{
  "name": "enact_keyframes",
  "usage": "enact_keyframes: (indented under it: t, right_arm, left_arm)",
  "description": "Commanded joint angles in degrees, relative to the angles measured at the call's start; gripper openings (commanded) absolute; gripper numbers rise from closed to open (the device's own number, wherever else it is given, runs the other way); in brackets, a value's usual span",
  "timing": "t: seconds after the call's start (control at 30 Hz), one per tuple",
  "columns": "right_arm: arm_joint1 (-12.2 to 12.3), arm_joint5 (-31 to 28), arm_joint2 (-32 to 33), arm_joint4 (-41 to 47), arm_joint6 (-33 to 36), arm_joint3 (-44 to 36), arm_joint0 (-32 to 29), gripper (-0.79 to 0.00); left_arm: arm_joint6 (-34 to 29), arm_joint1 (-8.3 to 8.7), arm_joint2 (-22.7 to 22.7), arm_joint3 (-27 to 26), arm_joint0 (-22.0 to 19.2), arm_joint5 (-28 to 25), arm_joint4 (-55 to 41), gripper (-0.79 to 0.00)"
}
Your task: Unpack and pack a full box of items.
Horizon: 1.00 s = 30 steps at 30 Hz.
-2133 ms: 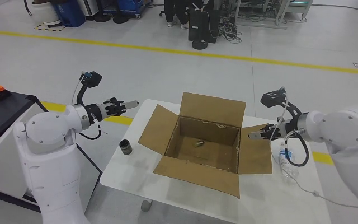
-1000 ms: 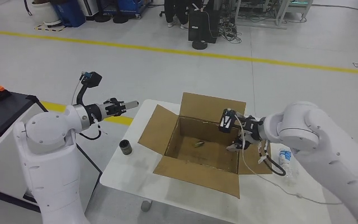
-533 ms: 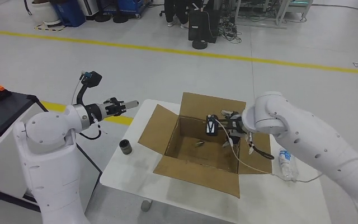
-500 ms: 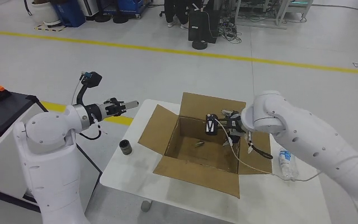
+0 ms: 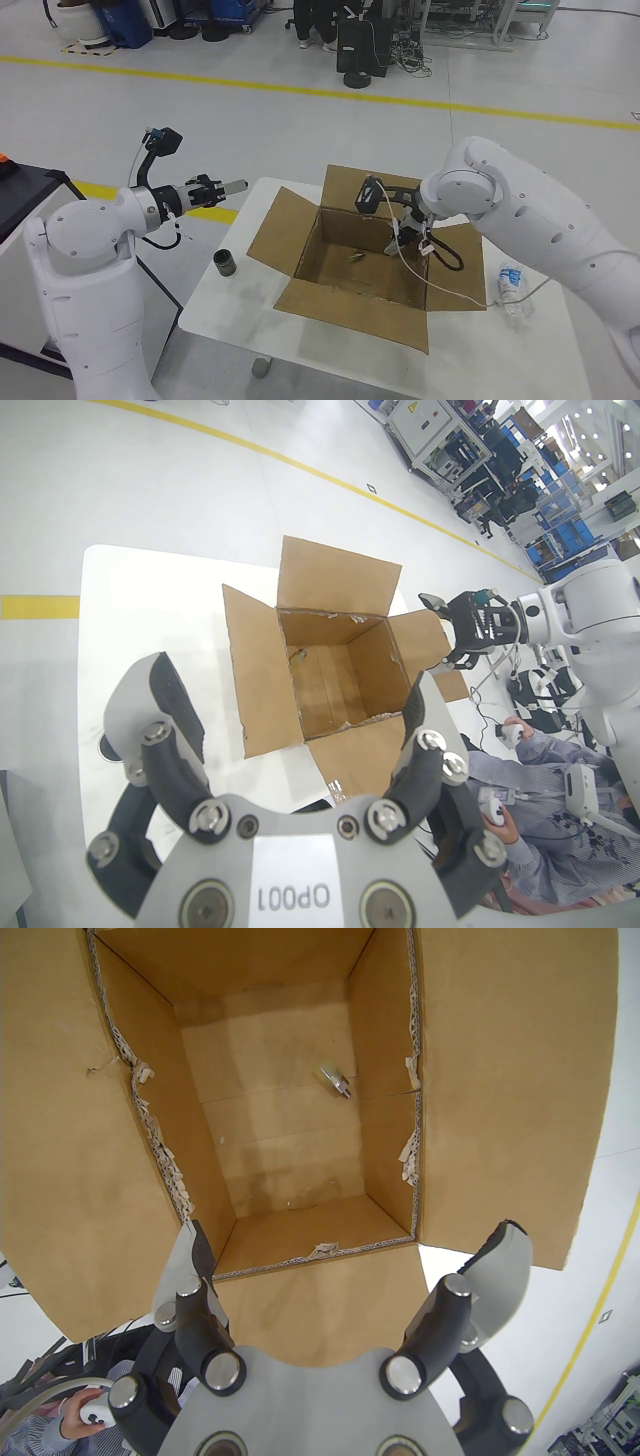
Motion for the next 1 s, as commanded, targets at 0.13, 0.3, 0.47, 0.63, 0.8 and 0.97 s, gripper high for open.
enact_keyframes:
  t: [0.13,0.3,0.47,0.63,0.8,0.97]
  right_arm:
    - [0.01,-0.08,0.00,-0.03,-0.03,-0.01,-0.01,0.000]
    - [0.01,-0.08,0.00,-0.03,-0.03,-0.01,-0.01,0.000]
    - [-1.58,-1.24,-2.90,3.91,1.09,1.35,-2.22,0.000]
    - [-4.67,-1.63,-7.10,7.62,0.71,4.98,0.04,0.000]
    - [-9.03,3.30,-7.10,13.53,5.63,12.76,0.13,0.000]
    - [-14.03,6.56,-7.10,18.96,8.90,21.95,-0.29,0.000]
  left_arm:
    - [0.00,0.00,0.00,0.00,0.00,0.00,0.00,0.000]
    - [0.00,0.00,0.00,0.00,0.00,0.00,0.00,0.000]
    - [0.00,0.00,0.00,0.00,0.00,0.00,0.00,0.000]
    - [0.00,0.00,0.00,0.00,0.00,0.00,0.00,0.000]
    - [0.00,0.00,0.00,0.00,0.00,0.00,0.00,0.000]
    - [0.00,0.00,0.00,0.00,0.00,0.00,0.00,0.000]
